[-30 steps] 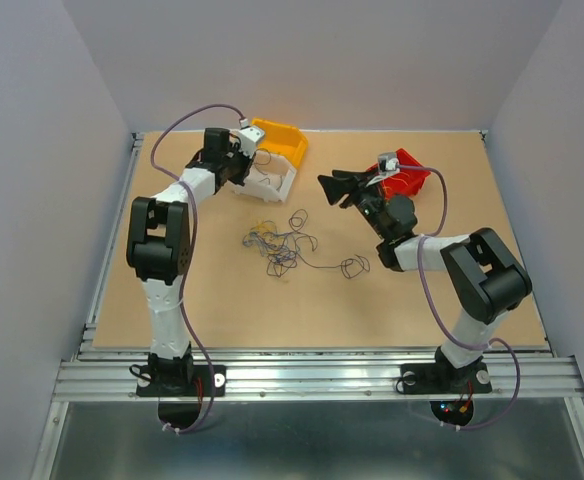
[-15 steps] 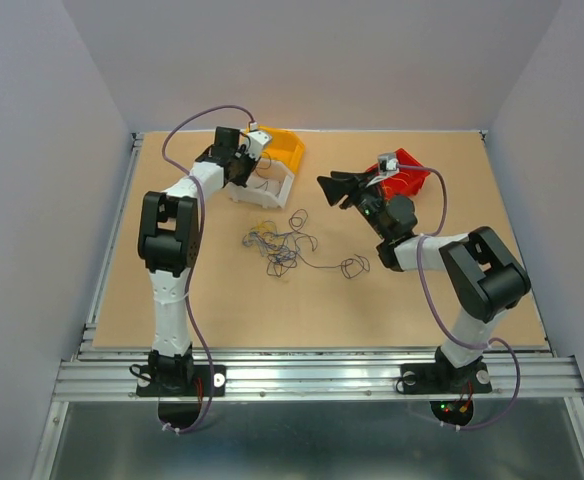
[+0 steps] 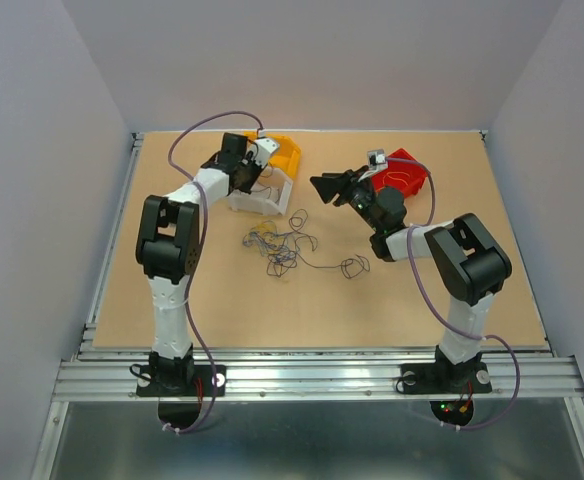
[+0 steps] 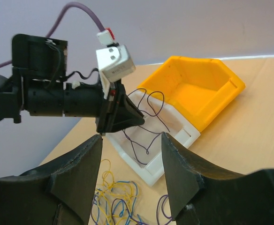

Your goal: Untangle the cables

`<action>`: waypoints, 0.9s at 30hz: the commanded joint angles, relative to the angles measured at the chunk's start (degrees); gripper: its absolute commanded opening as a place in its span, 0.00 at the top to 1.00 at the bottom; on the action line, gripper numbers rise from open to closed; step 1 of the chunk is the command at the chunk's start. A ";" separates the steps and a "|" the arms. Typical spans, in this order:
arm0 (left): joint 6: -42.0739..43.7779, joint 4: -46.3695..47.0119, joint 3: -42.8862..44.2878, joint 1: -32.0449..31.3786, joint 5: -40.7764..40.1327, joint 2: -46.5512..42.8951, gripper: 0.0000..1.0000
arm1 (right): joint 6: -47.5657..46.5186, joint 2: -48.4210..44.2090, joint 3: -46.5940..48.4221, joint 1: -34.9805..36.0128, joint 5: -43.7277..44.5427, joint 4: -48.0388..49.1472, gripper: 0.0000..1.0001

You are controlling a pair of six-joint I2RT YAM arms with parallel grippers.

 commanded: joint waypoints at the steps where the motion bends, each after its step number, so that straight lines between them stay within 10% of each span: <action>1: -1.02 3.43 -0.84 0.17 1.33 -8.92 0.73 | 0.63 -0.53 2.94 -0.25 -1.22 2.01 0.41; 11: -1.37 2.29 -3.30 0.17 1.95 -14.54 0.63 | 0.80 -0.88 2.67 -0.69 -2.19 1.93 0.41; 18: -0.23 -0.26 -2.52 0.17 1.94 -13.50 0.93 | 0.98 -1.24 2.24 -1.04 -2.54 1.93 0.41; 22: -0.41 1.14 -2.86 0.61 0.63 -13.14 0.65 | 0.98 -1.50 2.15 -1.22 -3.06 1.93 0.41; 27: -1.20 2.11 -1.55 1.84 0.28 -11.04 0.59 | 1.24 -1.24 2.24 -1.39 -3.42 2.01 0.41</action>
